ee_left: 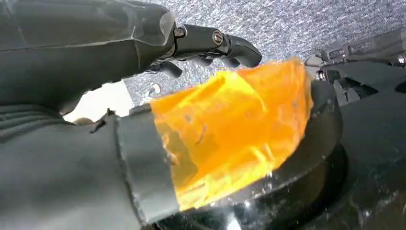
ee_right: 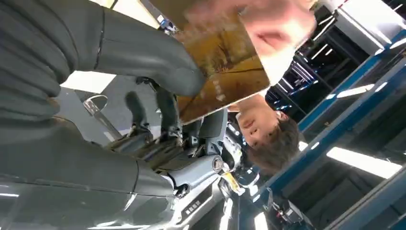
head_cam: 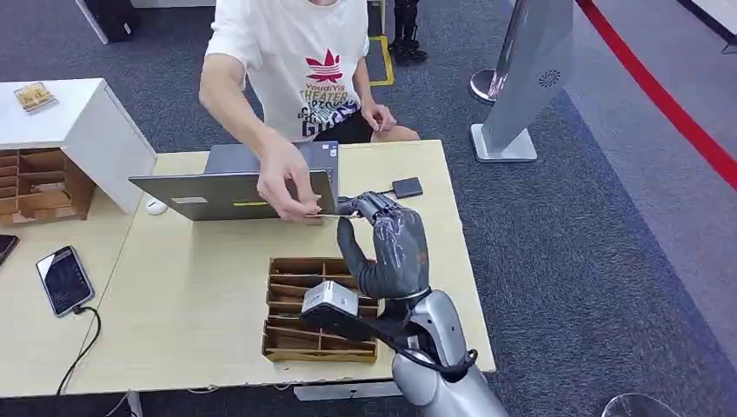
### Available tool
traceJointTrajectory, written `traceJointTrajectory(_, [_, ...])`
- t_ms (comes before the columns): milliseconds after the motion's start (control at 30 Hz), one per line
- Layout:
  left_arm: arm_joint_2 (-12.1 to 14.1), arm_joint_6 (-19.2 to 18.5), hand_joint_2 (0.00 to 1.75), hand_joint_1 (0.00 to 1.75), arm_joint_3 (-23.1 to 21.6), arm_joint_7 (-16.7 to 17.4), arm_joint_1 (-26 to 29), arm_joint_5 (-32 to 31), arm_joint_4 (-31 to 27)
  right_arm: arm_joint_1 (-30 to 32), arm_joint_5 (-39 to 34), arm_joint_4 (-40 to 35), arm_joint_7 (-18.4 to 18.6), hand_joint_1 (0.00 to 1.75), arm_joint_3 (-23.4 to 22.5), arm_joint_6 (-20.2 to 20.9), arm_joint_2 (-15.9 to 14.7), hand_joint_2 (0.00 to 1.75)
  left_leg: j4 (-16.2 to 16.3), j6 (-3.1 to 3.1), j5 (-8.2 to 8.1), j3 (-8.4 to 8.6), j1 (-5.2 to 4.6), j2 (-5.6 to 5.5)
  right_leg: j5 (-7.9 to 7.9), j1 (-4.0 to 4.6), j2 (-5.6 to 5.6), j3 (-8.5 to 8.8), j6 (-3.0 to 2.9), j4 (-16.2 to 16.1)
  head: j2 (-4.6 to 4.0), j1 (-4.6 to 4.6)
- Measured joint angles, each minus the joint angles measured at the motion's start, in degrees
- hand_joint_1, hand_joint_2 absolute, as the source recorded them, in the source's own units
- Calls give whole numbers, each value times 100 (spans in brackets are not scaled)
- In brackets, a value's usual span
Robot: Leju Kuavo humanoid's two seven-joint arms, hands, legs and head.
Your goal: Pass the card to the sensor for recognition and then transmit it.
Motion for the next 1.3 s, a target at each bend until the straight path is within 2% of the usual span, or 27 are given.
traceJointTrajectory(267, [151,18,0,0,0,40,-21,55,105,-29,-44,103,-9,175,17,-11,13,175,0,0,0,1,0,0,0,0,1,0,0,0,0,-2])
traceJointTrajectory(567, [208,20,0,0,0,44,-23,57,155,-57,-44,157,-11,175,28,-13,15,175,0,0,0,0,0,1,0,0,1,0,0,0,0,-2])
traceJointTrajectory(1033, [265,158,0,0,9,260,-104,101,276,-55,-164,186,-63,175,48,-35,17,175,0,0,0,1,0,1,0,0,1,-1,0,0,0,0])
traceJointTrajectory(1167, [262,206,0,0,42,278,-109,134,300,34,-621,0,-138,175,39,20,15,175,0,0,0,1,0,1,0,0,1,-2,0,-1,0,-2])
traceJointTrajectory(1300, [262,243,0,0,103,324,-108,204,304,244,-1794,-387,-258,175,-114,571,-7,175,1,-1,-1,1,0,0,0,0,1,-4,0,-1,0,-2])
